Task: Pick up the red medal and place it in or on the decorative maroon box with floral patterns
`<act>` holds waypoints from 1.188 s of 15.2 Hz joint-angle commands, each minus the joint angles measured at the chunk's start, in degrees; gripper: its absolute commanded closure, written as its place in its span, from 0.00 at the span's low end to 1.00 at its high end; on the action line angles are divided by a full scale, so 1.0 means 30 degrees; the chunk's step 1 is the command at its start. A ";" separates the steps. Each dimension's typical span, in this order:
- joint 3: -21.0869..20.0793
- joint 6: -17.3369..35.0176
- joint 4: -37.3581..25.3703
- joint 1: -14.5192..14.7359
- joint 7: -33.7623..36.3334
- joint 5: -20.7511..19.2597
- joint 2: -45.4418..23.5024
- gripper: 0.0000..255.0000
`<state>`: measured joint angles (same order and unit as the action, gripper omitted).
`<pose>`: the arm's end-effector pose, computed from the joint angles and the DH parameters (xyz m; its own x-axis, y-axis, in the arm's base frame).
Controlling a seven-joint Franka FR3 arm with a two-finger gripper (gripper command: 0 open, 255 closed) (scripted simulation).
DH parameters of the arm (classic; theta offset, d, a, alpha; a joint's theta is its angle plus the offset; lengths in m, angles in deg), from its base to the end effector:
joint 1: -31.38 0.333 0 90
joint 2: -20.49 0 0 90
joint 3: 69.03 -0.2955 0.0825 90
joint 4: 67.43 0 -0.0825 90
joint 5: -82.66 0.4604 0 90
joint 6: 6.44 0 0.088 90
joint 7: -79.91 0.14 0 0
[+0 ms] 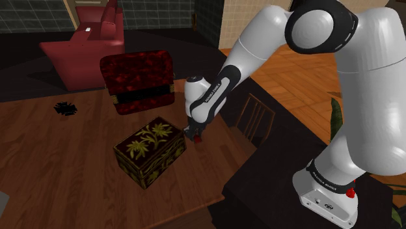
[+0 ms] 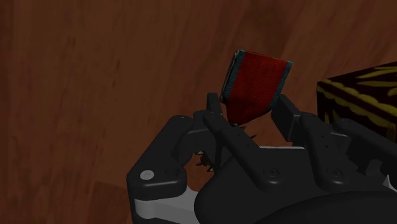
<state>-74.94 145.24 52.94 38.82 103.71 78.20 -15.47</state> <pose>0.5602 0.1435 -0.0094 0.9884 -0.1290 -0.0806 -0.1291 -0.9916 0.0039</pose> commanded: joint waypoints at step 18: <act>-0.0583 -0.3501 0.0937 -0.0457 -0.0389 0.0679 0.4446 1.00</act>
<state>-76.61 135.42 55.76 37.50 102.62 80.11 -2.78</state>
